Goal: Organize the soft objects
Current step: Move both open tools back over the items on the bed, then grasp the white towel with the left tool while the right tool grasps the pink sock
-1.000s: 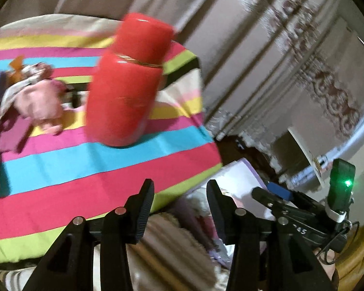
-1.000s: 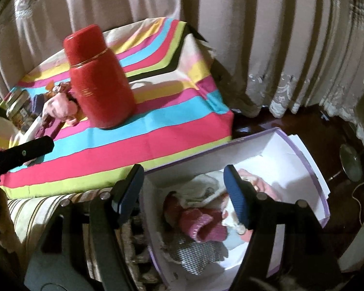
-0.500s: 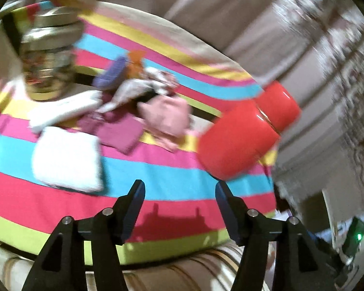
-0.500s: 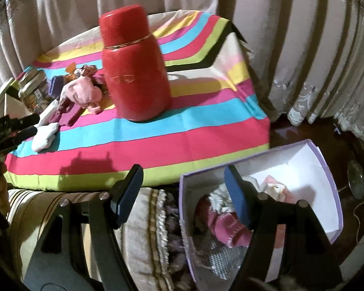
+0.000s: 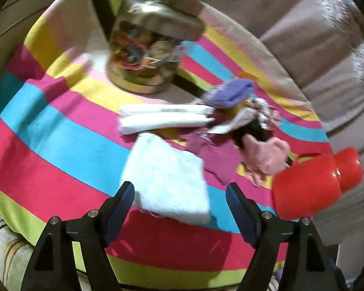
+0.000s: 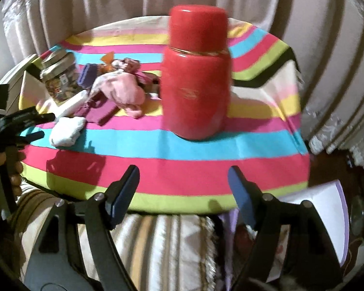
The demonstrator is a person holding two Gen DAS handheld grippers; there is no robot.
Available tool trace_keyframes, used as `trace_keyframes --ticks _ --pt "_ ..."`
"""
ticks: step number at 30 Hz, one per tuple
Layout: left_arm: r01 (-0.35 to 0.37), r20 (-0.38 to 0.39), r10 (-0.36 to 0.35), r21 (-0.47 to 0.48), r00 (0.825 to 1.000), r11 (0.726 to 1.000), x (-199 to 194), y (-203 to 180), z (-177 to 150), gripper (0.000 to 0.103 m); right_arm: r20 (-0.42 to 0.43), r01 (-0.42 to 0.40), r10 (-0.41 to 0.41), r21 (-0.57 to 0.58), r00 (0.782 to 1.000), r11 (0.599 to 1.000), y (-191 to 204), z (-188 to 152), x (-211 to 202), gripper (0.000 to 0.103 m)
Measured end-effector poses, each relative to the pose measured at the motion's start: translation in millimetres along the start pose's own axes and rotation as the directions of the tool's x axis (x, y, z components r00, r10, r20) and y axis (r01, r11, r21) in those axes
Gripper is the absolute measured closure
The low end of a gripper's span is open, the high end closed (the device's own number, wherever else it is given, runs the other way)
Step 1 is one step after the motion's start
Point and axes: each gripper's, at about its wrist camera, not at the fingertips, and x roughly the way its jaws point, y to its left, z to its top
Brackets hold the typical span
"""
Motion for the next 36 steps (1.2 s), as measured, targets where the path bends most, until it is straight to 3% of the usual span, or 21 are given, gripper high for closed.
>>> trace_keyframes --ticks 12,16,23,25,29,36 --pt "-0.084 -0.080 0.086 0.035 0.993 0.996 46.5 8.8 -1.5 0.022 0.044 -0.064 0.070 -0.128 0.997 0.990 58.3 39.9 45.8 0.020" --pt "-0.104 -0.078 0.113 0.116 0.990 0.988 53.3 -3.2 -5.7 0.023 0.047 -0.078 0.085 -0.140 0.995 0.987 71.9 51.1 58.6 0.019" --pt "-0.100 -0.070 0.116 0.210 0.991 0.973 54.3 -17.8 -17.4 0.060 0.023 -0.087 0.091 -0.139 0.996 0.986 89.6 68.8 93.2 0.018" --pt "-0.088 -0.062 0.104 0.219 0.993 0.972 52.2 -20.1 -19.9 0.065 0.015 -0.086 0.089 -0.138 0.996 0.987 93.5 74.0 106.7 0.018" --pt "-0.056 -0.051 0.067 0.195 0.996 0.979 47.5 -18.4 -16.9 0.071 0.006 -0.074 0.076 -0.146 0.997 0.987 98.6 81.6 125.6 0.018" --pt "0.004 -0.021 -0.001 0.166 1.000 0.986 38.3 -14.3 -16.5 0.072 -0.032 -0.049 0.045 -0.155 0.998 0.987 108.9 91.4 168.1 0.018"
